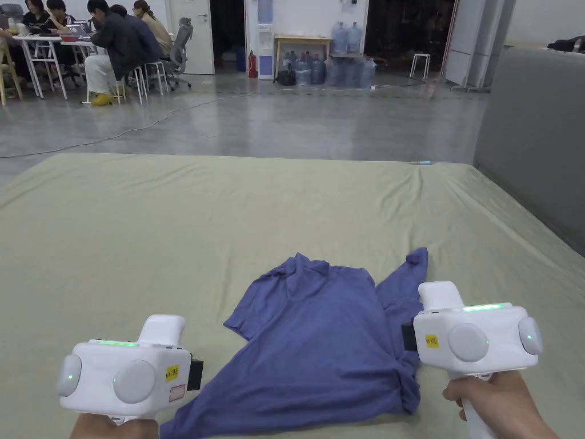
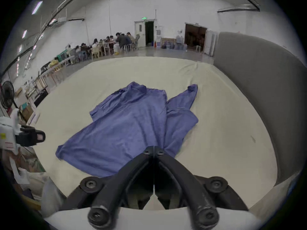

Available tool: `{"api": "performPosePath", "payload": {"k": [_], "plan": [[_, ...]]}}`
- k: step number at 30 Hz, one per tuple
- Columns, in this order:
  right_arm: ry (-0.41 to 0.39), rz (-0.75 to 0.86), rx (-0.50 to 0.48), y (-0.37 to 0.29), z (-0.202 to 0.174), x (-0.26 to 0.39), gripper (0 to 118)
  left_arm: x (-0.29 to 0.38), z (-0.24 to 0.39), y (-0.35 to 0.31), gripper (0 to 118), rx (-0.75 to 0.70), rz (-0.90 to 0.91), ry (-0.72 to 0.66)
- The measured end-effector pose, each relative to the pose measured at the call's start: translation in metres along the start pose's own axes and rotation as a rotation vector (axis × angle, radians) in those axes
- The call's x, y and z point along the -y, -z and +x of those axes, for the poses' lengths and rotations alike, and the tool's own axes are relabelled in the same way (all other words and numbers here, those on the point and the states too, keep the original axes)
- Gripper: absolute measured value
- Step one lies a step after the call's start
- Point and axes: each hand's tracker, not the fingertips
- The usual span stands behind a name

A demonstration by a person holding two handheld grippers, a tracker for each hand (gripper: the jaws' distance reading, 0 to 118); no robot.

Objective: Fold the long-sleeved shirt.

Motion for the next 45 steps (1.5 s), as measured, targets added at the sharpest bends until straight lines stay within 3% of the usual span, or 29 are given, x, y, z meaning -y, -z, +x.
{"api": "performPosePath", "payload": {"k": [2, 3, 4, 5, 9, 10, 12, 14, 16, 19, 24, 25, 27, 28, 32, 37, 39, 40, 41, 42, 43, 45], "plan": [[0.005, 0.011, -0.003, -0.001, -0.003, 0.004, 0, 0.003, -0.006, 0.011, 1, -0.003, -0.051, -0.044], [-0.002, 0.01, -0.008, 0.0, 0.0, 0.003, 0, 0.003, -0.01, 0.02, 28, -0.022, -0.086, -0.063], [-0.013, 0.007, -0.013, 0.0, -0.001, 0.004, 0, 0.005, -0.014, 0.028, 78, -0.047, -0.111, -0.071], [-0.025, 0.01, -0.023, 0.001, -0.002, 0.005, 0, 0.009, -0.017, 0.041, 97, -0.072, -0.153, -0.077], [-0.054, -0.022, -0.043, 0.01, -0.004, 0.01, 0, 0.025, -0.03, 0.082, 93, -0.141, -0.267, -0.126], [-0.058, -0.025, -0.048, 0.012, -0.005, 0.012, 0, 0.029, -0.032, 0.091, 83, -0.145, -0.296, -0.142], [-0.062, -0.03, -0.044, 0.01, -0.004, 0.013, 0, 0.035, -0.036, 0.102, 76, -0.135, -0.318, -0.189], [-0.072, -0.047, -0.044, 0.017, -0.005, 0.014, 0, 0.034, -0.031, 0.096, 0, -0.139, -0.277, -0.149], [-0.075, -0.071, -0.053, 0.023, -0.004, 0.01, 0, 0.023, -0.025, 0.081, 0, -0.041, -0.214, -0.081], [-0.082, -0.093, -0.068, 0.045, 0.002, -0.015, 0, 0.008, -0.008, 0.068, 0, -0.041, -0.156, -0.047], [-0.14, -0.098, -0.076, 0.107, 0.012, -0.112, 0, -0.033, 0.009, 0.07, 0, 0.004, -0.073, 0.014], [-0.154, -0.11, -0.072, 0.124, 0.013, -0.13, 9, -0.04, 0.009, 0.075, 0, 0.015, -0.073, 0.01], [-0.216, -0.126, -0.069, 0.166, 0.017, -0.165, 64, -0.045, 0.01, 0.089, 0, 0.032, -0.082, -0.003], [-0.246, -0.15, -0.078, 0.186, 0.018, -0.178, 75, -0.045, 0.011, 0.095, 0, 0.043, -0.082, -0.014], [-0.343, -0.266, -0.009, 0.279, 0.024, -0.212, 74, -0.041, 0.006, 0.115, 0, 0.079, -0.071, -0.055], [-0.314, -0.364, -0.072, 0.361, 0.03, -0.206, 70, -0.041, -0.004, 0.13, 0, 0.099, -0.09, -0.104], [-0.348, -0.436, -0.05, 0.385, 0.028, -0.198, 66, -0.041, -0.006, 0.132, 0, 0.091, -0.094, -0.097], [-0.329, -0.447, -0.057, 0.39, 0.028, -0.194, 61, -0.04, -0.006, 0.131, 0, 0.085, -0.093, -0.099], [-0.307, -0.404, -0.045, 0.384, 0.027, -0.194, 47, -0.042, -0.008, 0.132, 0, 0.081, -0.09, -0.107], [-0.301, -0.404, -0.046, 0.378, 0.029, -0.197, 15, -0.042, -0.01, 0.133, 0, 0.086, -0.085, -0.128], [-0.284, -0.394, -0.051, 0.376, 0.027, -0.196, 0, -0.044, -0.011, 0.133, 0, 0.093, -0.085, -0.163], [-0.315, -0.35, -0.002, 0.36, 0.024, -0.198, 0, -0.053, -0.01, 0.13, 0, 0.09, -0.07, -0.172]]}}
